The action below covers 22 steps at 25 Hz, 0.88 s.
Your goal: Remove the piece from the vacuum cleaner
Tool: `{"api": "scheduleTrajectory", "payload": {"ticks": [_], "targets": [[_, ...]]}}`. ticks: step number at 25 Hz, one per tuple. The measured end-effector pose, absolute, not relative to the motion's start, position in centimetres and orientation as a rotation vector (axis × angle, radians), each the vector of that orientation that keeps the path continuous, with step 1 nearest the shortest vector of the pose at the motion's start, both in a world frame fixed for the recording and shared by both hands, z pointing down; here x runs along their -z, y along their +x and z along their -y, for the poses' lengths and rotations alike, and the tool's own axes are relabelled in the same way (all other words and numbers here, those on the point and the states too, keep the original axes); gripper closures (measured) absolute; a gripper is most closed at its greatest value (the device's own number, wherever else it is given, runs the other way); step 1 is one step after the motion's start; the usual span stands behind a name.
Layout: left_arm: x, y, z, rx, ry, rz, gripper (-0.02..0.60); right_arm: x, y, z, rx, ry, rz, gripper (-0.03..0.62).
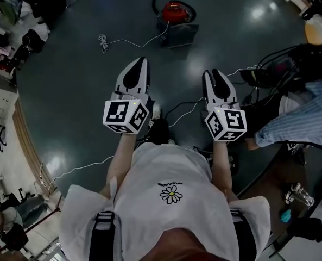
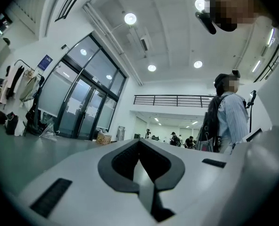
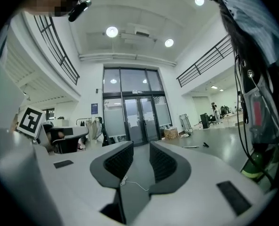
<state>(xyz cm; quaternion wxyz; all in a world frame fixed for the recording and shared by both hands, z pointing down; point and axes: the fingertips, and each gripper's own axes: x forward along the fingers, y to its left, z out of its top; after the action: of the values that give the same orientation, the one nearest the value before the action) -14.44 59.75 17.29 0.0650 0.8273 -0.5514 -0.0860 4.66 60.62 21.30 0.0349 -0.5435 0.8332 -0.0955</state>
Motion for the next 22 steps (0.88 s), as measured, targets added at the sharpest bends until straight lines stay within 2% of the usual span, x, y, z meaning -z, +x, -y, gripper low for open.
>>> {"api": "scheduleTrajectory", "payload": {"ticks": [9, 22], "targets": [[-20.7, -16.4, -45.2, 0.292, 2.466, 1.608, 0.576, -24.3, 3.4, -47.5, 0.293, -1.753, -2.573, 0.476], [-20.8, -19.8, -21.6, 0.220, 2.484, 1.507, 0.576, -24.7, 0.0, -26.0, 0.349, -1.854, -2.586, 0.476]]}}
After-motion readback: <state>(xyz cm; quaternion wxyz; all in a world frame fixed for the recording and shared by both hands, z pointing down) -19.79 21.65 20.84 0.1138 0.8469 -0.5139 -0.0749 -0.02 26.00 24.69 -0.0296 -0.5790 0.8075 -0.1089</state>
